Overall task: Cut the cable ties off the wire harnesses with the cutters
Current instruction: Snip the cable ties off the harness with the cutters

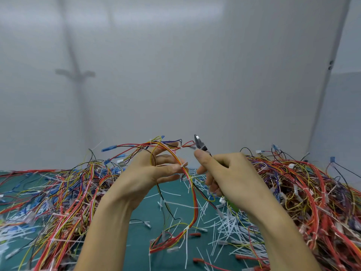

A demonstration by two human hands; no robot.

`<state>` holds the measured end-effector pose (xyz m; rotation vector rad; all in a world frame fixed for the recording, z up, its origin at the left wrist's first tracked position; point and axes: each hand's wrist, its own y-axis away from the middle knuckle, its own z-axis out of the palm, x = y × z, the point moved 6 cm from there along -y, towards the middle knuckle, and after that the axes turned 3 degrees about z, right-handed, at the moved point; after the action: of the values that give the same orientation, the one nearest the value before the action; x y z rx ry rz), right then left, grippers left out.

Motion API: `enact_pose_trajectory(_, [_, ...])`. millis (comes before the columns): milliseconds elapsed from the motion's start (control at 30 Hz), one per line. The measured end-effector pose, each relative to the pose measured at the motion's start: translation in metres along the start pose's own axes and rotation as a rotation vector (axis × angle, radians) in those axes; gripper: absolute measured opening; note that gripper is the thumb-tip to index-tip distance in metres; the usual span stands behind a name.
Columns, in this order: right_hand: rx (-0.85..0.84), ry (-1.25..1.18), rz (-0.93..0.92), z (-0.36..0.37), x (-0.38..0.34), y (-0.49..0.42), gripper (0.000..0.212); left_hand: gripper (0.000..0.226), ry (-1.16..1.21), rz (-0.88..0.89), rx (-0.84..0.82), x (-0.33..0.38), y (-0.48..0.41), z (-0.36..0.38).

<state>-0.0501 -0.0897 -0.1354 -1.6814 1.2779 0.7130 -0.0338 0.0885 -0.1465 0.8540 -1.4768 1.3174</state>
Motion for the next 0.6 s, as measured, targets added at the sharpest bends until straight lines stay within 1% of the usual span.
enact_pose_trajectory(67, [-0.024,-0.084,0.016,0.006,0.001,-0.002,0.062,0.054,0.0,0.027,-0.04,0.003,0.001,0.004])
enact_pose_trajectory(167, [-0.008,-0.177,0.027,0.012,0.001,-0.002,0.057,0.051,-0.028,0.066,-0.091,0.006,0.002,0.011])
enact_pose_trajectory(333, [0.011,-0.3,0.093,0.015,0.005,-0.003,0.057,0.049,-0.059,0.123,-0.072,0.011,0.0,0.011])
enact_pose_trajectory(467, [0.013,-0.331,0.129,0.015,0.005,-0.003,0.056,0.044,-0.042,0.123,-0.081,0.011,0.001,0.01])
enact_pose_trajectory(533, [0.027,-0.348,0.139,0.016,0.006,-0.003,0.055,0.05,-0.054,0.126,-0.078,0.012,0.001,0.01])
enact_pose_trajectory(600, [0.042,-0.361,0.146,0.018,0.007,-0.004,0.055,0.056,-0.07,0.133,-0.027,0.013,0.0,0.009])
